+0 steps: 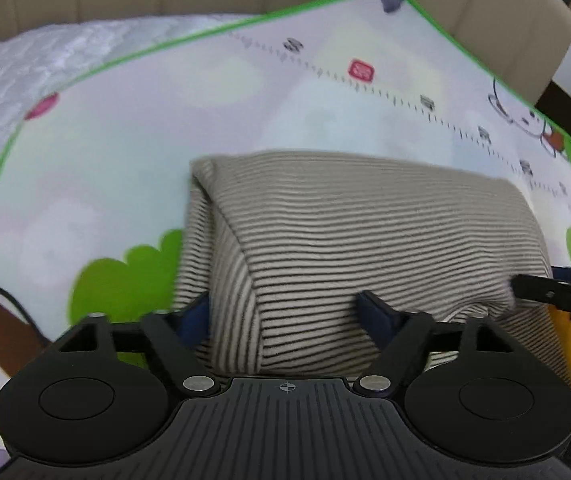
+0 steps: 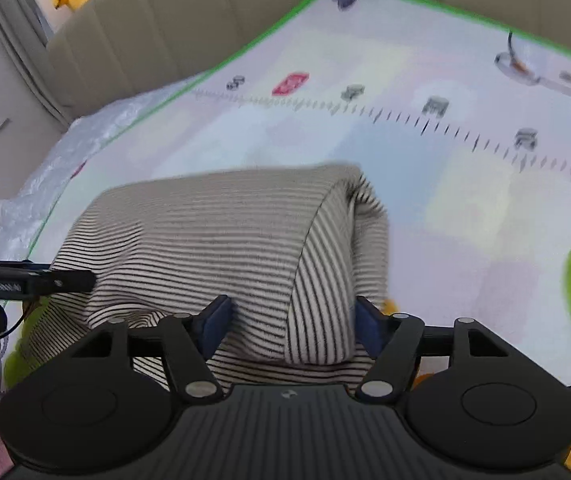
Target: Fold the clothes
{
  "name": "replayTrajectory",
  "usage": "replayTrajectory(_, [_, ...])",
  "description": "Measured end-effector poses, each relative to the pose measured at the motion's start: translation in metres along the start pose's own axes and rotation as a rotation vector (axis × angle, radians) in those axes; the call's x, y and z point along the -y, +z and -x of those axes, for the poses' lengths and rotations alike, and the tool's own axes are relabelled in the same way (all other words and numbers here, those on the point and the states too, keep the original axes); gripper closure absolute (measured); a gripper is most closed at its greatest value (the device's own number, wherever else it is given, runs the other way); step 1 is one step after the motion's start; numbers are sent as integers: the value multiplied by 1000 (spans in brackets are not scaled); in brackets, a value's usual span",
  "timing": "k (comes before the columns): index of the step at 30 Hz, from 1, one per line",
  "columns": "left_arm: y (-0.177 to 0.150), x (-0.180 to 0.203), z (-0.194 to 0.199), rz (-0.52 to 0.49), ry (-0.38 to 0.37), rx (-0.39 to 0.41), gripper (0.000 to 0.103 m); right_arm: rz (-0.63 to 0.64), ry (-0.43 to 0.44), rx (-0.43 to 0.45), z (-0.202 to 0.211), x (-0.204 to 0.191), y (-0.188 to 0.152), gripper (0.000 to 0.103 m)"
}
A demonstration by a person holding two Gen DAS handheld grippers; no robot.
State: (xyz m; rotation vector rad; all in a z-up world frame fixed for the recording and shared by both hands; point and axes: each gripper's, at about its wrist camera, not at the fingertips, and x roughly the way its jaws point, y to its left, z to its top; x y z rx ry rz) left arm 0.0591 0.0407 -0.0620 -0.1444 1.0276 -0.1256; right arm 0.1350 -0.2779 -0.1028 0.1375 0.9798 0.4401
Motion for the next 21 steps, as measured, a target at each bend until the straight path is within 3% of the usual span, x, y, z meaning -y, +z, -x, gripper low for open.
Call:
replayTrajectory(4, [-2,0,0,-24,-4,20,29,96,-25,8,-9,-11,-6,42])
replayTrajectory(14, [-5,-6,-10,7,-53,20,26,129,-40,14,-7,-16,-7,38])
replayTrajectory(15, [-2,-5,-12,4,-53,27,29,152,-44,13,-9,-19,-6,40])
replayTrajectory(16, [7,-4,-17,-8,-46,39,31,179,-44,11,-11,-21,-3,48])
replayTrajectory(19, [32,0,-31,-46,-25,76,51,231,-34,6,-24,-26,15,65])
replayTrajectory(21, [49,2,-41,-71,-11,100,59,232,-51,26,-39,-27,40,68])
